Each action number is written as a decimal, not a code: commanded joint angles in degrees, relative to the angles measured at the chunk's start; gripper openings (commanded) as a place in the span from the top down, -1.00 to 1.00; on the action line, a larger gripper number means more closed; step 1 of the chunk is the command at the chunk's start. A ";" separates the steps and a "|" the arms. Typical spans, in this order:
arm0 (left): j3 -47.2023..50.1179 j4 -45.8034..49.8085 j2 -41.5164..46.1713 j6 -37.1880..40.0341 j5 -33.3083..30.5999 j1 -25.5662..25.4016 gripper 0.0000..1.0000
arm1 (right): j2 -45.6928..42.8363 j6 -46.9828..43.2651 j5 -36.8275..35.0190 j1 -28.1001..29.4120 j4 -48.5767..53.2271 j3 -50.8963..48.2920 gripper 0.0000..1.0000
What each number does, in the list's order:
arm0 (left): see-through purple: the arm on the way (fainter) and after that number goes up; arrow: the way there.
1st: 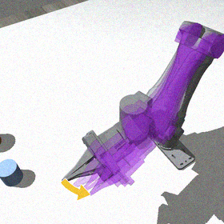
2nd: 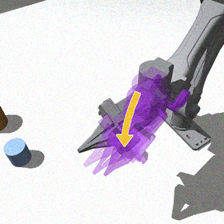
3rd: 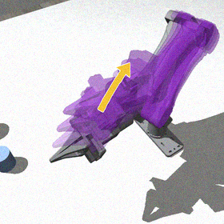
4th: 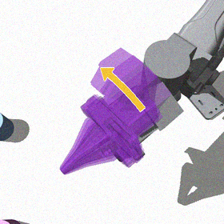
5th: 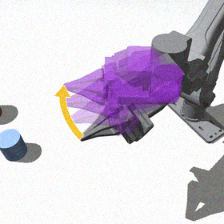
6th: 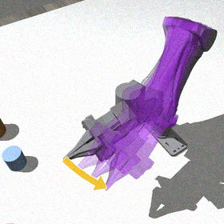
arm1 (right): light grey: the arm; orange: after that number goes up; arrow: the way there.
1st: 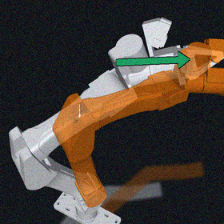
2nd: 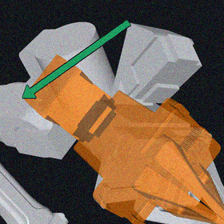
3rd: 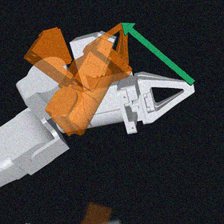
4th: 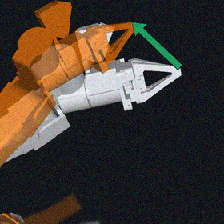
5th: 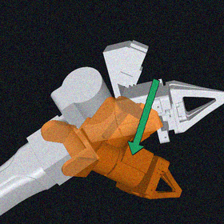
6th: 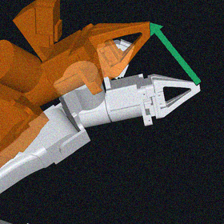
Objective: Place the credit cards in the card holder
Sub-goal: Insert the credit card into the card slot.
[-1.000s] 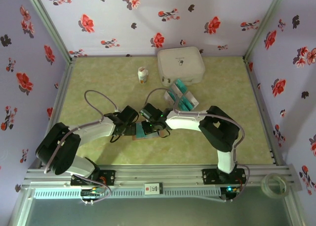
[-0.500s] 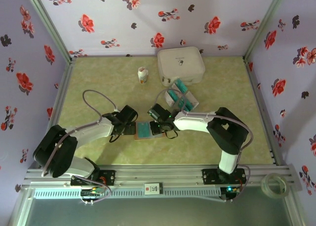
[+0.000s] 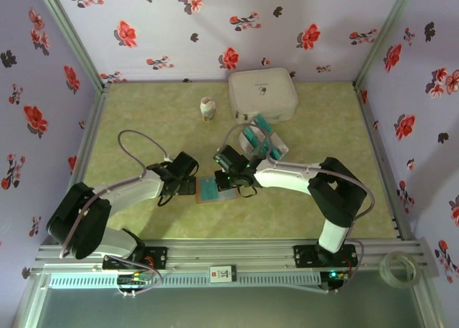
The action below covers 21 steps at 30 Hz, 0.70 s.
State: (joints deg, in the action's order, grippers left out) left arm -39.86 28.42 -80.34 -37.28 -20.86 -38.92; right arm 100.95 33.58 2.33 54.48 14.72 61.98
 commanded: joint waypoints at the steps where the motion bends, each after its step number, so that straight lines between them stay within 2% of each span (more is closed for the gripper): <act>1: -0.04 0.94 -0.99 0.50 -0.91 0.57 -0.99 | 2.44 0.63 0.99 0.63 -0.74 2.16 0.84; 21: -0.56 0.50 -2.36 0.56 -0.12 0.56 -0.99 | 7.27 1.54 2.85 1.42 -2.42 4.21 0.85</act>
State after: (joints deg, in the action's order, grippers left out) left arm -39.86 28.34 -81.82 -37.28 -20.82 -38.83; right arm 106.85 33.87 4.60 55.40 13.10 64.75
